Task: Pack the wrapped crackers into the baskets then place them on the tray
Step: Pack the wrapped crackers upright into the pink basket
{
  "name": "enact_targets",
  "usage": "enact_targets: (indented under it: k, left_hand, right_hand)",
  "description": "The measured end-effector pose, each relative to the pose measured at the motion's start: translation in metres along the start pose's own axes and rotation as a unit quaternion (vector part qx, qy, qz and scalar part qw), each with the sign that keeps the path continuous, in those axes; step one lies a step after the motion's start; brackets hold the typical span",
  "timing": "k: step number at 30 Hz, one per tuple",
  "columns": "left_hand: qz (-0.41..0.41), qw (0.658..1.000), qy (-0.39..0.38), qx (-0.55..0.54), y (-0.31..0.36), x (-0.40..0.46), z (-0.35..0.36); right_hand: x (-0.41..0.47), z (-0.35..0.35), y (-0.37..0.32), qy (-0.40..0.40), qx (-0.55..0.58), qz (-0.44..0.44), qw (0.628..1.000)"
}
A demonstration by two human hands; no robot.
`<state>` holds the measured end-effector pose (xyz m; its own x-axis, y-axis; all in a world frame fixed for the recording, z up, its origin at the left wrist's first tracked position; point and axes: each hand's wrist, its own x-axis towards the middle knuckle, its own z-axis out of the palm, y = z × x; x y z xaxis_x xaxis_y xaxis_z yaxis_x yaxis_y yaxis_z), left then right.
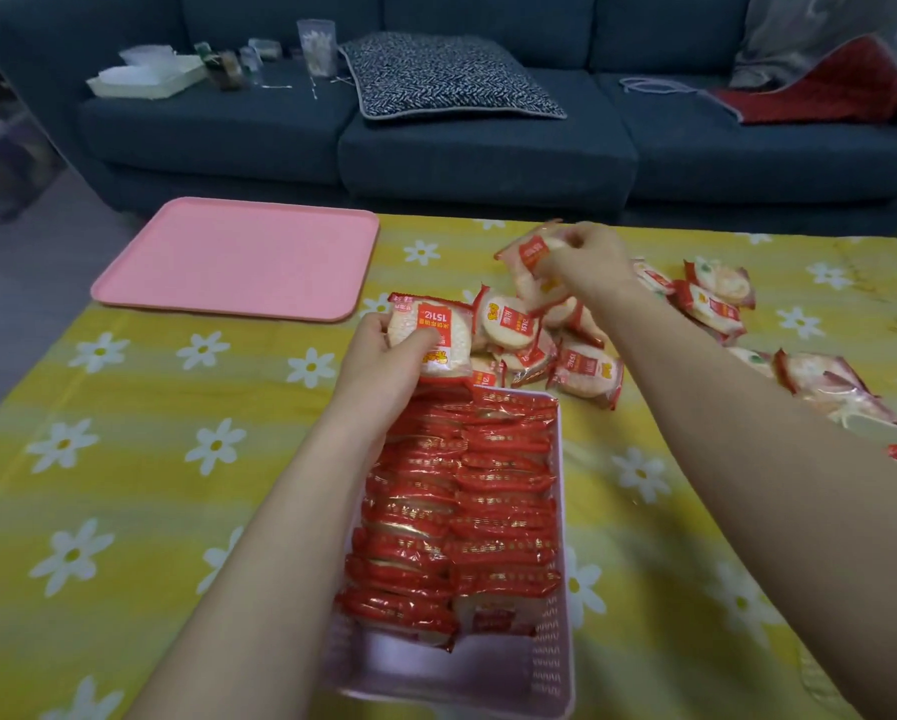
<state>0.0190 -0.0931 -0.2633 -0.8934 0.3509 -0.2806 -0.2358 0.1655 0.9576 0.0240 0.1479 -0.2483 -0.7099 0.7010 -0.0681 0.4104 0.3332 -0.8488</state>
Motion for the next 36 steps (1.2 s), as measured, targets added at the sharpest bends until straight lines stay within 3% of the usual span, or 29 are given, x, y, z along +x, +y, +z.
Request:
enact_targets:
  k: [3,5,8,18,25,31,36]
  left_hand:
    - [-0.002,1.0,0.002,-0.001,0.0,0.001,-0.003]
    - [-0.002,1.0,-0.002,-0.004,0.0,0.001,-0.003]
    - [-0.004,1.0,-0.003,-0.006,-0.002,0.002,-0.005]
    - [0.018,0.999,-0.013,0.036,0.002,-0.01,-0.006]
    - [0.024,0.999,-0.016,0.039,0.004,-0.018,-0.004]
    - [0.03,0.998,-0.034,0.052,0.006,-0.027,-0.003]
    - [0.041,0.993,-0.074,0.077,0.005,-0.043,-0.015]
  right_hand:
    - [-0.001,0.025,-0.006,-0.128,-0.035,0.008,0.991]
    - [0.001,0.042,0.002,-0.171,-0.105,0.003,0.98]
    - [0.003,0.053,0.018,-0.168,-0.199,-0.025,0.965]
    - [-0.017,0.032,0.025,-0.176,-0.2,-0.028,0.963]
    - [-0.026,0.007,0.029,-0.243,-0.229,0.066,0.94]
    - [-0.039,-0.006,0.038,-0.198,-0.149,0.074,0.966]
    - [-0.062,-0.022,0.044,-0.035,0.025,0.076,0.996]
